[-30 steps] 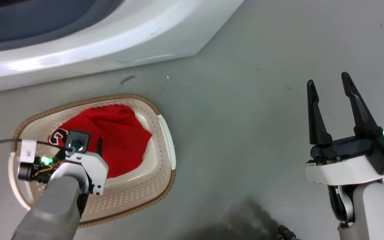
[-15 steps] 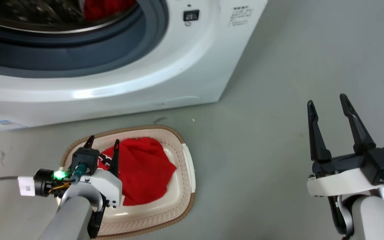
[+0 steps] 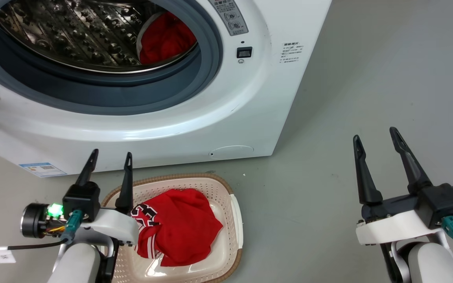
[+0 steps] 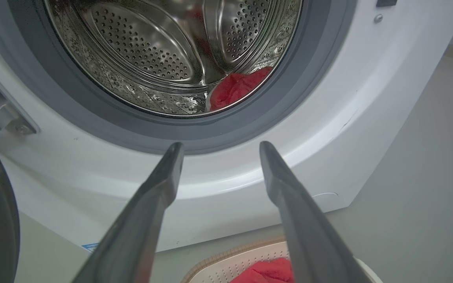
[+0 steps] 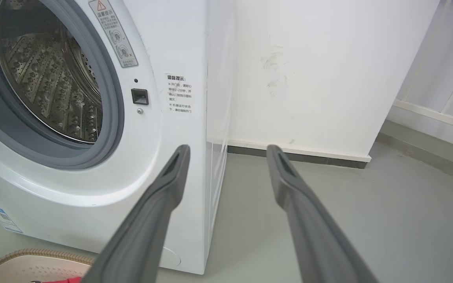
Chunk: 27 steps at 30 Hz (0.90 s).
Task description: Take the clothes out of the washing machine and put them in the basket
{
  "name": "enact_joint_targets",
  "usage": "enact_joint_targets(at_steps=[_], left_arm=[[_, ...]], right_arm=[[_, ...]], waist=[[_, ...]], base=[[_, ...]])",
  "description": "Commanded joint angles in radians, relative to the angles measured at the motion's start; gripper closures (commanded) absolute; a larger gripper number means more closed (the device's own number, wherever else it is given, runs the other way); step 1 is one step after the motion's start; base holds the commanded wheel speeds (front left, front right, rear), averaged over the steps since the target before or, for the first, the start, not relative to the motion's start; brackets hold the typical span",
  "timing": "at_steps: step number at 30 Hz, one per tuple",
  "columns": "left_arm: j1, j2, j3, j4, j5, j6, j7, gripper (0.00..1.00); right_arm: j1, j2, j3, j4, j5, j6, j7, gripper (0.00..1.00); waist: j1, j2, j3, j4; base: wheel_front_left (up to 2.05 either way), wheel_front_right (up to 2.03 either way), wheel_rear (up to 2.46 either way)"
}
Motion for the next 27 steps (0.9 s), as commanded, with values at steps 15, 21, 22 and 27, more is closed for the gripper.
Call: enact_joint_targets(at_steps=[15, 21, 22, 27], left_arm=[[-0.223, 0.127, 0.067, -0.007, -0.009, -0.133, 0.116, 0.00], [-0.444, 0.202, 0.068, 0.046, -0.026, -0.194, 0.256, 0.00], [-0.487, 0.218, 0.064, 0.059, -0.023, -0.202, 0.279, 0.00], [-0.703, 0.270, 0.036, 0.143, -0.027, -0.229, 0.402, 0.00]], right_arm=[[-0.020, 0.001, 0.030, -0.016, 0.042, -0.001, -0.002, 0.00], [-0.051, 0.001, 0.040, -0.032, 0.075, -0.001, -0.002, 0.00], [-0.056, 0.002, 0.043, -0.035, 0.080, -0.001, -0.003, 0.00], [-0.084, 0.002, 0.064, -0.050, 0.106, -0.001, -0.002, 0.00]], waist=[[0.0003, 0.0000, 0.119, -0.095], [0.0003, 0.0000, 0.228, -0.153], [0.0003, 0.0000, 0.249, -0.164], [0.0003, 0.0000, 0.355, -0.218]], base=[[0.00, 0.00, 0.00], [0.00, 0.00, 0.00], [0.00, 0.00, 0.00], [0.00, 0.00, 0.00]])
